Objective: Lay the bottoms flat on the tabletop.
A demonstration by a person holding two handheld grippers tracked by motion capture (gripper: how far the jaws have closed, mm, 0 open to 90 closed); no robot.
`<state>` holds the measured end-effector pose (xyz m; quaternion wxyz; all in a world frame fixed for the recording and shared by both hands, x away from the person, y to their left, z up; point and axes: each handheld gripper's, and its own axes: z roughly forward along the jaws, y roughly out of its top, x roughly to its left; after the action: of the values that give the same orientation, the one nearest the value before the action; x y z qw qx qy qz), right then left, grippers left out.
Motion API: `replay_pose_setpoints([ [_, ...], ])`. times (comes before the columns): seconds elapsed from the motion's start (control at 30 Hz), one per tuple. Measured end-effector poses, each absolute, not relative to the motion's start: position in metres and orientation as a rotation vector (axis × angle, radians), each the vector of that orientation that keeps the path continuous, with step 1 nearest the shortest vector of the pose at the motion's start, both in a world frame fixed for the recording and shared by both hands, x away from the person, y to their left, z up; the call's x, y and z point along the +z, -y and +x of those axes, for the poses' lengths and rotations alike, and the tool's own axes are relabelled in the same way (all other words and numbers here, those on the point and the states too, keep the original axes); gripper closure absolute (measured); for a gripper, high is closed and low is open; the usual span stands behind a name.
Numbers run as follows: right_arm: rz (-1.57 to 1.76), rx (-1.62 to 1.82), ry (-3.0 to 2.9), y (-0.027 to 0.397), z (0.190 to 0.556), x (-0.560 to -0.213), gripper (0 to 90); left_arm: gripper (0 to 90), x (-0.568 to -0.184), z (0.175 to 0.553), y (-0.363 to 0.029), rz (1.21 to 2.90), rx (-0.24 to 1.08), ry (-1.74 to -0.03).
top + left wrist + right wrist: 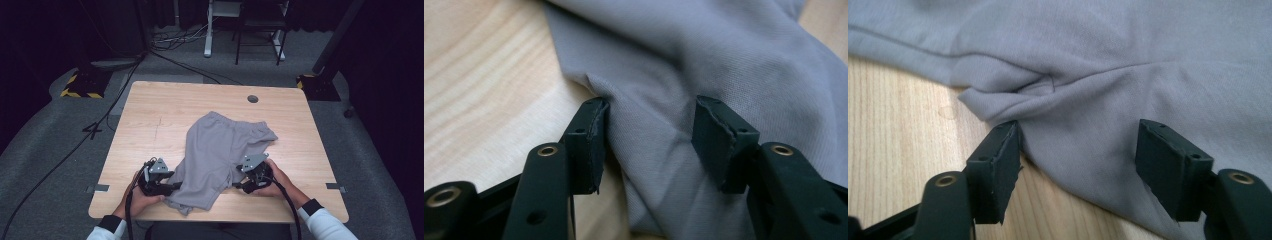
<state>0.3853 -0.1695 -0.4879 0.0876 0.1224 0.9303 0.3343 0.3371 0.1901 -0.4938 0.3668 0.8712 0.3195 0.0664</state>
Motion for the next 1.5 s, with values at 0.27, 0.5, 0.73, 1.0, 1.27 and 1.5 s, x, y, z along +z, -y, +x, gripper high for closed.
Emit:
replay_pose_setpoints([
  [0.27, 0.441, 1.021, -2.711, 0.172, 0.386, -0.489, 68.0, 43.1, -0.494, 0.320, -0.195, 2.237, 0.202, -0.826],
  [0.5, 0.467, 1.022, -2.664, 0.187, 0.383, -0.475, 84.2, 23.4, -0.483, 0.298, -0.196, 2.198, 0.349, -0.842],
  [0.73, 0.485, 1.195, -2.507, 0.198, 0.373, -0.430, 84.6, 18.6, -0.450, 0.277, -0.174, 2.128, 0.352, -0.656],
  [1.0, 0.495, 1.206, -2.430, 0.184, 0.381, -0.409, 84.8, 17.1, -0.470, 0.290, -0.125, 2.264, 0.310, -0.600],
  [1.27, 0.554, 1.236, -2.380, 0.170, 0.409, -0.391, 84.8, 31.6, -0.483, 0.319, -0.113, 2.360, 0.338, -0.616],
  [1.5, 0.640, 1.190, -2.388, 0.145, 0.454, -0.391, 84.8, 76.4, -0.470, 0.341, -0.130, 2.278, 0.445, -0.649],
])
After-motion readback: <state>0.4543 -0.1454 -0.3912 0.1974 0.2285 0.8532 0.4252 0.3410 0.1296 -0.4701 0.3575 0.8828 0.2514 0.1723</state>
